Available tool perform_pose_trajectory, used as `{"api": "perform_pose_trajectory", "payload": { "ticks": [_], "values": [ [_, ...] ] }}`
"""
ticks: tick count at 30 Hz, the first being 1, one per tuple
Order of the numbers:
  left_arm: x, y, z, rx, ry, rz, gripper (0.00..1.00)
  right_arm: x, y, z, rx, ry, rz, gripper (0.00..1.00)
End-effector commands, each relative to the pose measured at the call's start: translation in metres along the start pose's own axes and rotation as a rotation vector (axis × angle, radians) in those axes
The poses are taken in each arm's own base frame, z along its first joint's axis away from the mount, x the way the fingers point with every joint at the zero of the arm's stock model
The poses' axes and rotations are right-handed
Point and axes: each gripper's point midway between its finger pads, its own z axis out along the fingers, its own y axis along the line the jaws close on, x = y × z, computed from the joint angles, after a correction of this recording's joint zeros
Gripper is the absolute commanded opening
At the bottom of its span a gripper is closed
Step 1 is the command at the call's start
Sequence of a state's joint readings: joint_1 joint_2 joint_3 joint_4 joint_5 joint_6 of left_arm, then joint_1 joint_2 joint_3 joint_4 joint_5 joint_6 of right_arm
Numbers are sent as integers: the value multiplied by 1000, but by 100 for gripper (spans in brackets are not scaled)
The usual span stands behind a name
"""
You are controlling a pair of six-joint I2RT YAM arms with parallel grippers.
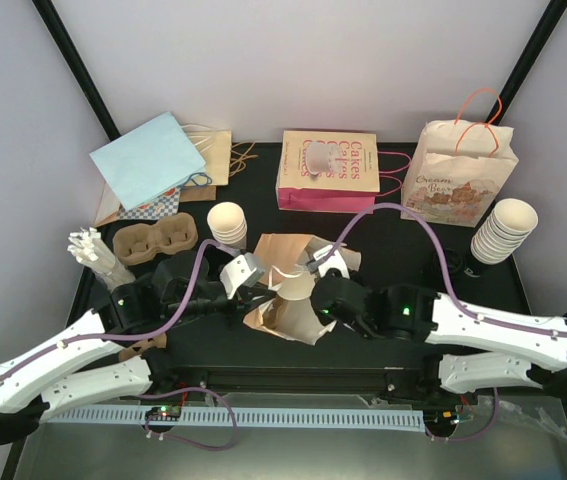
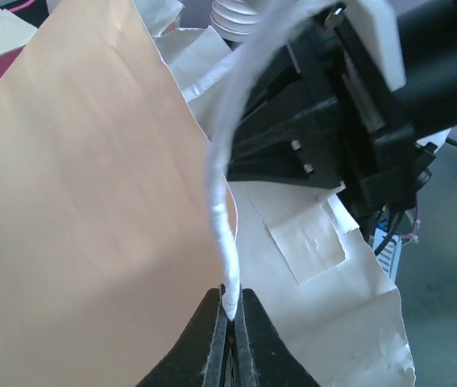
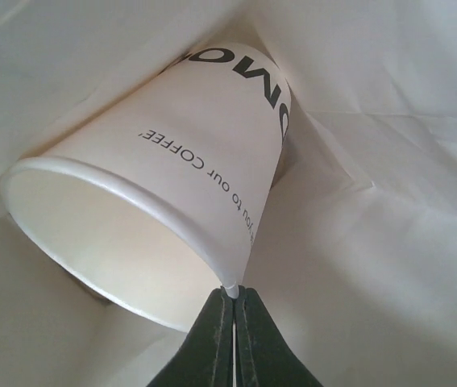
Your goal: Pack the takeout coffee
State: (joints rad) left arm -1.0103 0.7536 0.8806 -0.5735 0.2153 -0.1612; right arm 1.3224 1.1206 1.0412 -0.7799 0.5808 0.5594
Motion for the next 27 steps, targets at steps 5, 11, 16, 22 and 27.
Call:
{"api": "perform_pose_trajectory", "payload": {
  "ticks": [5,11,16,22,27],
  "values": [
    [-8,-6,-2,18,-17,2,2,-11,0,-31,-105,-6,75,1],
    [-11,-3,-5,-1,-36,-5,2,-21,-15,-56,-103,-22,114,1],
    [-13,1,-6,-26,-41,-14,2,-44,-24,-90,-170,-103,175,1],
    [-17,3,-7,-41,-52,-29,2,-69,-43,-130,-226,-214,259,1],
    [-20,6,-6,-59,-61,-43,2,-78,-66,-150,-190,-267,322,1]
  ]
}}
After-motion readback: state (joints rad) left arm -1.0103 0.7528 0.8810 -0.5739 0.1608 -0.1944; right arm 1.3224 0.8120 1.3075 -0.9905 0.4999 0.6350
